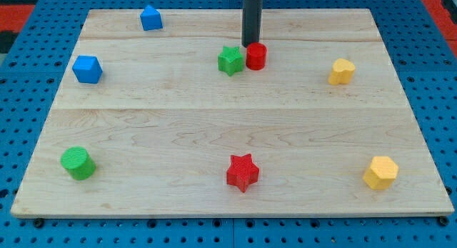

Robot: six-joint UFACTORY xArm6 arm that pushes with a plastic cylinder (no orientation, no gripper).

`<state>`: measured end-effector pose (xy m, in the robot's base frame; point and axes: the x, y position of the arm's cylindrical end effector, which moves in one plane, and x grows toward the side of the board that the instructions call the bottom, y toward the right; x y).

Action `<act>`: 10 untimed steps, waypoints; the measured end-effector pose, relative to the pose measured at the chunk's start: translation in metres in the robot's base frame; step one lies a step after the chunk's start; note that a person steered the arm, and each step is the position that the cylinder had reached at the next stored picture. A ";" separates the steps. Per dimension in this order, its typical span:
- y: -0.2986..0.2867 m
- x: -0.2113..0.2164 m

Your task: Push the blue triangle towards the left of the green star

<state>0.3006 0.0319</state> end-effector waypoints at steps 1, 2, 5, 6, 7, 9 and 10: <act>-0.008 -0.006; -0.029 -0.049; -0.162 -0.108; -0.211 -0.102; -0.215 -0.068; -0.299 -0.085; -0.310 -0.063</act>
<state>0.2378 -0.2779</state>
